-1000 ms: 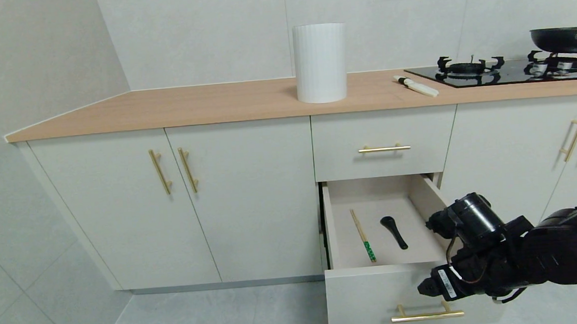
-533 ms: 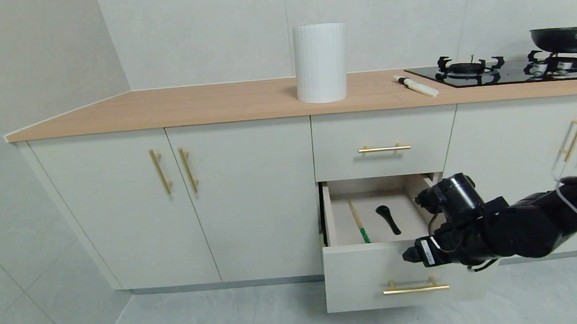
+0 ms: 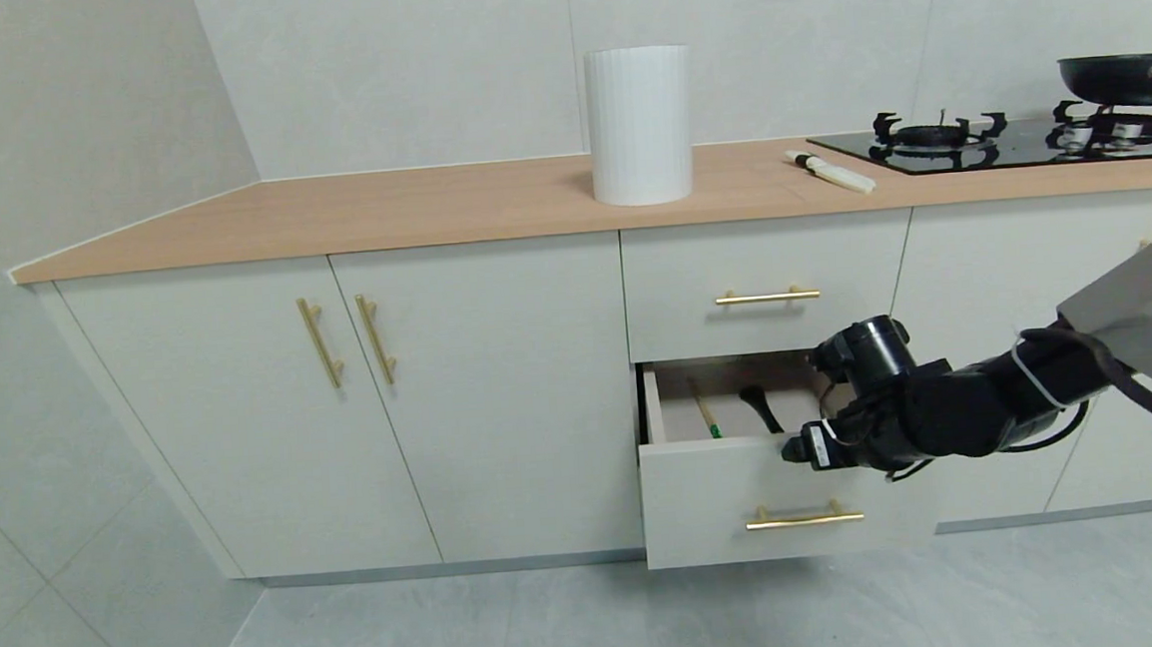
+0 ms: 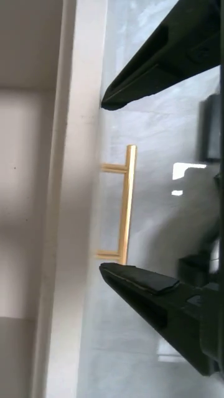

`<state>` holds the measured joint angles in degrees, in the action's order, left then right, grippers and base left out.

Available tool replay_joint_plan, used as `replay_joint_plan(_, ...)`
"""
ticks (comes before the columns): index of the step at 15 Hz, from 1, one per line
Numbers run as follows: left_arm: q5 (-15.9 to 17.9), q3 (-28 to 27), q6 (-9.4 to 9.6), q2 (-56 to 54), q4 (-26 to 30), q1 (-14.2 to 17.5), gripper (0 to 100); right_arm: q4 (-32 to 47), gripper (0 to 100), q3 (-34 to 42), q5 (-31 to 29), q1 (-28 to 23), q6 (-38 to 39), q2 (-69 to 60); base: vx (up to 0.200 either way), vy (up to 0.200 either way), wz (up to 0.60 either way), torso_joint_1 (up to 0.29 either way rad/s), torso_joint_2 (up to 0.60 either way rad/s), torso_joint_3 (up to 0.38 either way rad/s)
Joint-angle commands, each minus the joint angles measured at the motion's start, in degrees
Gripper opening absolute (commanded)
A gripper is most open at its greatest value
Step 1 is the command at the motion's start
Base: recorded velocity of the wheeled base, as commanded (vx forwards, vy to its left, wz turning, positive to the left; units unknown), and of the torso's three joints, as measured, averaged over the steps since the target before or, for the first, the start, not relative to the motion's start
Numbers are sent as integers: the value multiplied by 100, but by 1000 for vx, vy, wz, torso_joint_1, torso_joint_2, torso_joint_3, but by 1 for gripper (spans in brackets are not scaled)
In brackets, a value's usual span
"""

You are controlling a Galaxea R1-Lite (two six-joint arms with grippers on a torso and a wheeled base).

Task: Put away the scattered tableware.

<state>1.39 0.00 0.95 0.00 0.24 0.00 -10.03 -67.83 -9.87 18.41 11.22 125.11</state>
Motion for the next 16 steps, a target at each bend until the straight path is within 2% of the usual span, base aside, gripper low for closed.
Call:
replay_joint_plan(1, 2, 0, 2, 0, 2, 0, 100, -95, 100, -530, 3, -65, -5, 497, 0, 0, 0, 0, 0, 0)
replay_joint_plan(6, 2, 0, 2, 0, 2, 0, 100, -210, 100, -1233, 3, -162, 12, 1077, 0, 0, 0, 0, 0, 0)
replay_joint_plan(16, -7, 0, -7, 0, 2, 0, 100, -2003, 100, -1540, -41, -426, -14, 2000, 0, 0, 0, 0, 0, 0)
